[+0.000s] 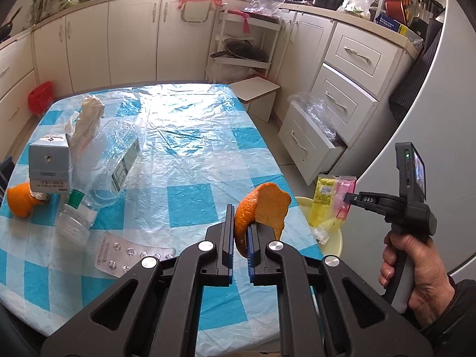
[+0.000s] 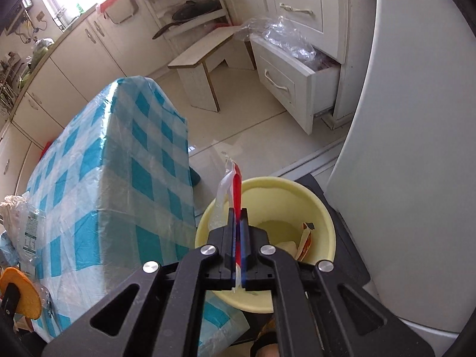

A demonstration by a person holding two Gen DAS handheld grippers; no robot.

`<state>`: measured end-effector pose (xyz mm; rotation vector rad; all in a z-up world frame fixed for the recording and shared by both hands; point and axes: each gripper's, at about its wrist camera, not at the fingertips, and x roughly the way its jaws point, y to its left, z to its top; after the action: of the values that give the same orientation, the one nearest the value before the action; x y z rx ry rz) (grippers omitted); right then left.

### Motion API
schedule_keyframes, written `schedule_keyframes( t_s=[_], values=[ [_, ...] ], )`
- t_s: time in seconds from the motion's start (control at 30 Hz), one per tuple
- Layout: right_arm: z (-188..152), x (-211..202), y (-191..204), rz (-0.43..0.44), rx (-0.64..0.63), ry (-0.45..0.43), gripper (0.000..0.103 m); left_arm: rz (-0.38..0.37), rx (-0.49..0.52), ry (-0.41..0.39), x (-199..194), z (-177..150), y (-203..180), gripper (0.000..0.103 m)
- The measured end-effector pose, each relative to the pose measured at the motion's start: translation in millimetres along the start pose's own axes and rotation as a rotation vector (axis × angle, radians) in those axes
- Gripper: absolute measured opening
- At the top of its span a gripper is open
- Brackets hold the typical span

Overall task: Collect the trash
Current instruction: 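Carry both items to the yellow bucket and open both tools to drop them, then move both open tools back over the table toward the pill blister pack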

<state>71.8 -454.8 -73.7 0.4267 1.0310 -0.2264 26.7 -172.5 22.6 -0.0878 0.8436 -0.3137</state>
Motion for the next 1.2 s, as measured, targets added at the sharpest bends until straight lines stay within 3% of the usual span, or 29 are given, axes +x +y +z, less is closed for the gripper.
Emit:
schedule_keyframes(
  t_s=[0.03,0.13,0.33,0.47,0.63,0.77,0.83,0.9,1.03,1.1,1.2],
  values=[
    [-1.2,6.1,-1.1,-0.004,0.004,0.03,0.008,-0.003,-0.003,0.003,2.3,1.3,-1.0,0.007],
    [-2.4,11.9,-9.1,-0.002,0.057,0.056,0.041,-0.014,-0.014,0.014,9.5,2.6,-3.4,0.007],
    [4.1,-10.8,-14.0,0.063,0.131,-0.043,0.053,-0.044,-0.024,0.039,24.2,6.7,-14.3,0.007],
    [20.4,-47.6,-2.0,0.113,0.101,-0.213,0.063,-0.076,0.009,0.057,37.6,12.4,-38.1,0.007],
    [46.1,-93.9,14.7,0.085,-0.004,-0.446,0.073,-0.115,0.065,0.093,66.4,19.6,-81.3,0.007],
    [56.0,-101.6,11.8,0.11,0.014,-0.495,0.073,-0.13,0.093,0.175,107.8,17.5,-110.9,0.008],
    [59.2,-98.5,8.1,0.146,0.038,-0.475,0.073,-0.133,0.098,0.237,132.6,15.7,-123.7,0.018],
    [62.8,-96.7,8.0,0.157,0.041,-0.464,0.073,-0.111,0.105,0.251,144.2,15.3,-132.1,0.053],
    [64.7,-97.4,12.3,0.185,0.056,-0.45,0.073,-0.089,0.097,0.205,132.8,22.1,-130.5,0.065],
    [63.1,-100.0,16.7,0.193,0.053,-0.45,0.073,-0.074,0.076,0.165,117.0,27.0,-118.7,0.075],
    [60.5,-100.7,25.4,0.198,0.04,-0.45,0.074,-0.052,0.033,0.126,95.0,31.0,-93.0,0.081]
  ],
)
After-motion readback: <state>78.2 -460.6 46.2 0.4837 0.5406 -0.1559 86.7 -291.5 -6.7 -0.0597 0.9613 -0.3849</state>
